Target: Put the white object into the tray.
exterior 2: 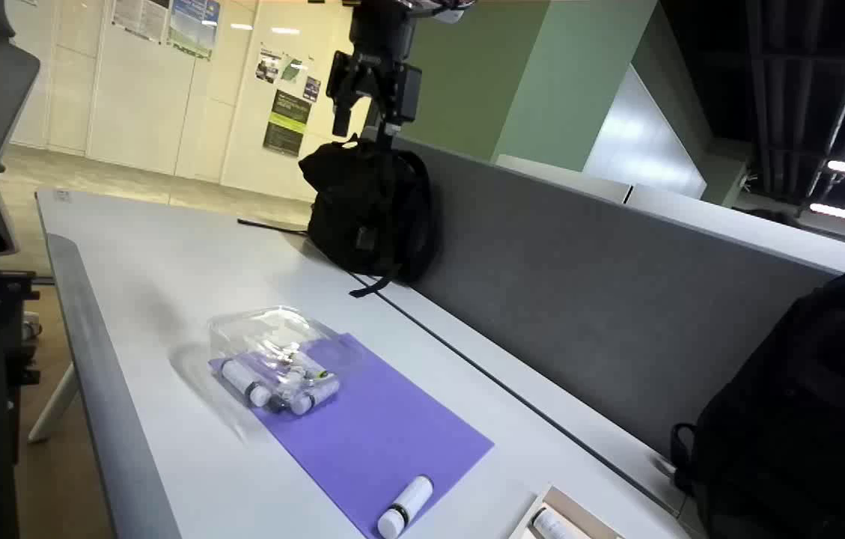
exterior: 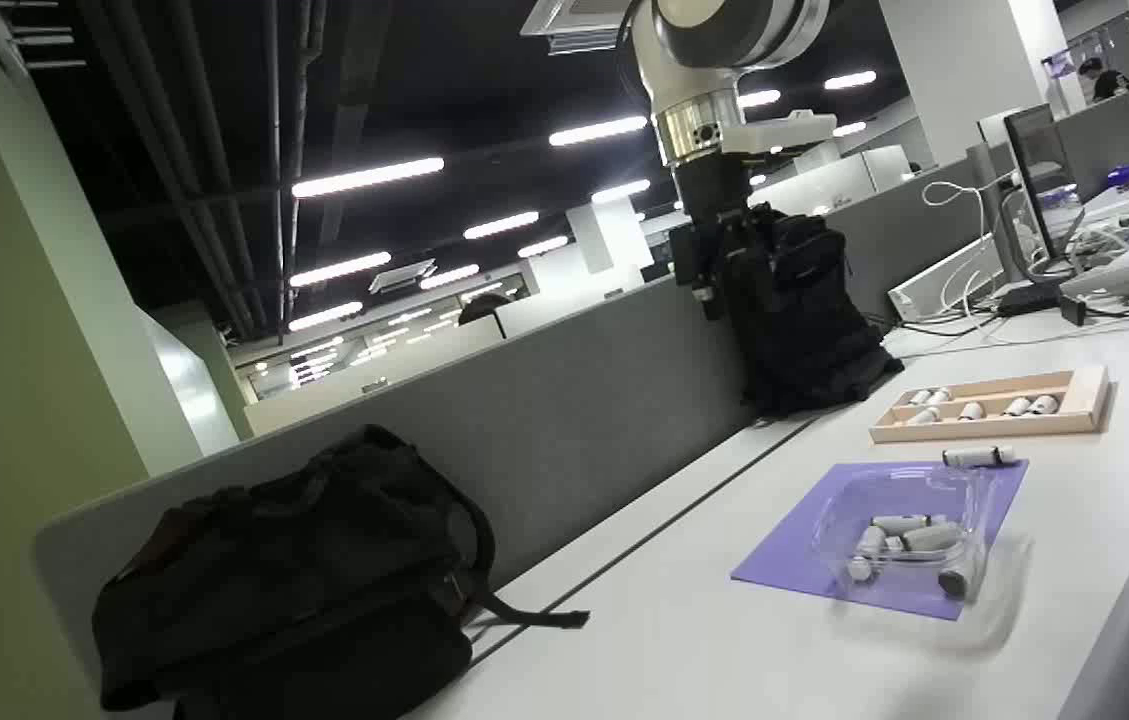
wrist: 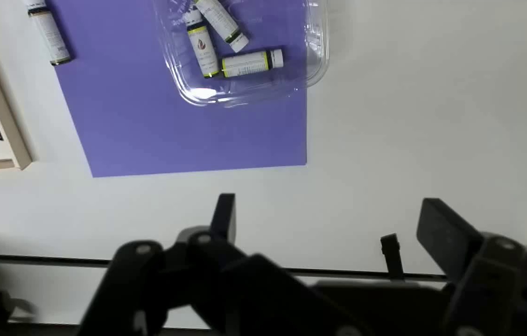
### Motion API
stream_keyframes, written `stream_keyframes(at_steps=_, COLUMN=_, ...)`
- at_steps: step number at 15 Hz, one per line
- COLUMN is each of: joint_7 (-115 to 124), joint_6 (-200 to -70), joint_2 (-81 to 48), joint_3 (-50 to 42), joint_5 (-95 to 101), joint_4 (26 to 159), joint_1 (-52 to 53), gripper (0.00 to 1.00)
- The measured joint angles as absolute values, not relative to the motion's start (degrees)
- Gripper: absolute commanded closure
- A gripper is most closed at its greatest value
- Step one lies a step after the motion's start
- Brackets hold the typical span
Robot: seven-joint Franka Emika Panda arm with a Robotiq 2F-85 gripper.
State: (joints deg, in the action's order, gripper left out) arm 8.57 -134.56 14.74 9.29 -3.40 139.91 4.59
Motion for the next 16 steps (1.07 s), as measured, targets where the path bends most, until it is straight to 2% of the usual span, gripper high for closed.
stream_keyframes(at_steps=10, joint_7=7.78, joint_6=-134.78, joint_2=14.67, joint_3=9.16, joint_5=-3.42, joint_4=139.96, joint_1=4.6, gripper=0.0)
stream_keyframes(at_steps=16, joint_7=-5.51, joint_6=-147.4, joint_2=9.99, joint_3=2.67, joint_5=-6.22, joint_4=142.68, joint_1=3.88, gripper=0.0)
